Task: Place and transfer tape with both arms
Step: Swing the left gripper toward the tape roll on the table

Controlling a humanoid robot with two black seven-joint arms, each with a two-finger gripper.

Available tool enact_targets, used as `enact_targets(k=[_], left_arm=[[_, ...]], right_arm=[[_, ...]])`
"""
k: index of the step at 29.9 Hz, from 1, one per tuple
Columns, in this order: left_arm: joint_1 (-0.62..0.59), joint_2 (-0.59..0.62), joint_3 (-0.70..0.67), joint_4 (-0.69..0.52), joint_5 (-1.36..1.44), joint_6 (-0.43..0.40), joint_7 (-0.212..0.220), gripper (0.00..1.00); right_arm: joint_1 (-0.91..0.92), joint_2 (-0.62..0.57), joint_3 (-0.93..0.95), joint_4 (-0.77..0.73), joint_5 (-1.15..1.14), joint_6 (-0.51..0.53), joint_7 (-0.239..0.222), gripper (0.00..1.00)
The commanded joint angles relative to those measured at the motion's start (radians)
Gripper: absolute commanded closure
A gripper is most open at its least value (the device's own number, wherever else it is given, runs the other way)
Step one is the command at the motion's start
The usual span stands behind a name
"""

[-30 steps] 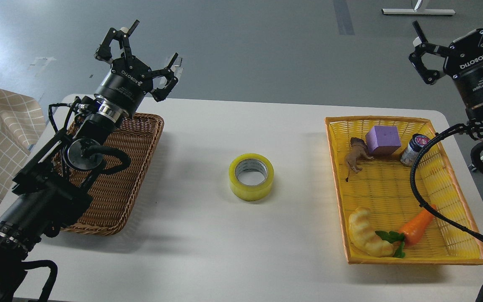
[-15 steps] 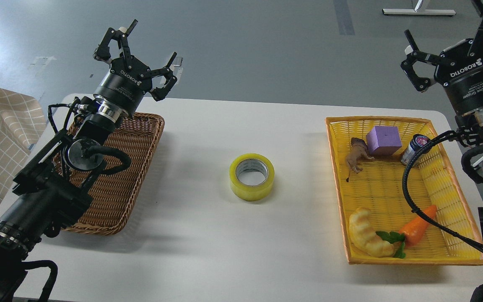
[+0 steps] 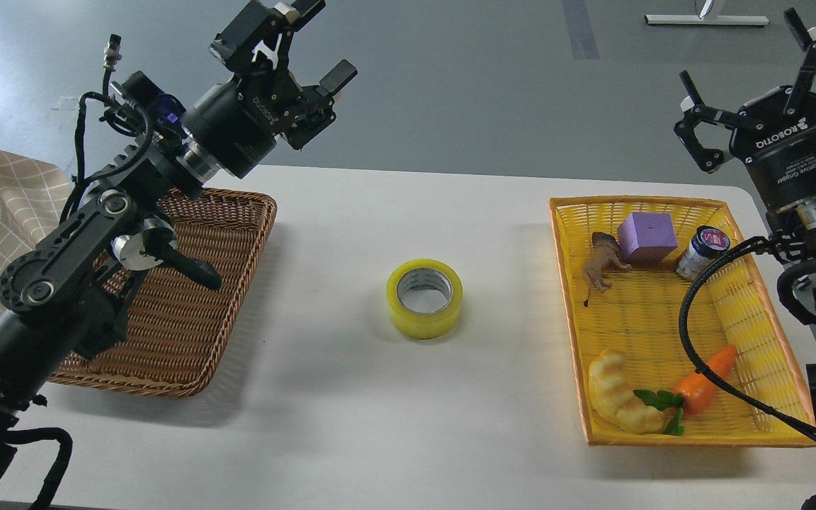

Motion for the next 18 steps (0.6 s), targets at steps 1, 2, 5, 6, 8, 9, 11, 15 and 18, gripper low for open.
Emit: enact_targets(k=[1,2,5,6,8,9,11,15,18], left_arm=[[0.003,-0.003,0.007,-0.043,0.155,0.028,0.006,0.02],[0.0,-0.001,0.014,-0.045,0.175,0.028,0.01,0.02],[-0.011,0.013,0.069,-0.043,0.288,0.029,0.032,0.02],[-0.017,0.023,0.092,-0.043,0.351,0.029,0.039,0.02],[-0.018,0.031,0.117,-0.042,0.41,0.029,0.041,0.02],[-0.021,0.037,0.138,-0.039,0.466,0.031,0.041,0.02],[-0.032,0.046,0.161,-0.039,0.56,0.031,0.043,0.02],[-0.038,0.073,0.203,-0.034,0.728,0.031,0.052,0.02],[-0.052,0.082,0.249,-0.034,0.79,0.026,0.073,0.02]], right_arm=[[-0.003,0.0,0.0,0.003,0.0,0.0,0.001,0.0],[-0.003,0.0,0.0,0.003,0.0,0.0,0.001,0.0],[-0.005,0.0,0.0,0.003,0.0,0.0,0.001,0.0],[-0.006,0.0,0.0,0.003,0.0,0.0,-0.001,0.0],[-0.012,0.0,0.0,0.002,0.0,0.0,-0.001,0.0],[-0.019,-0.001,0.0,0.002,0.0,0.0,0.001,0.0],[-0.02,-0.003,0.002,-0.003,0.0,0.0,0.001,0.0],[-0.049,-0.003,0.003,-0.005,0.0,0.0,0.007,0.0],[-0.058,-0.003,0.003,-0.006,0.0,0.0,0.008,0.0]])
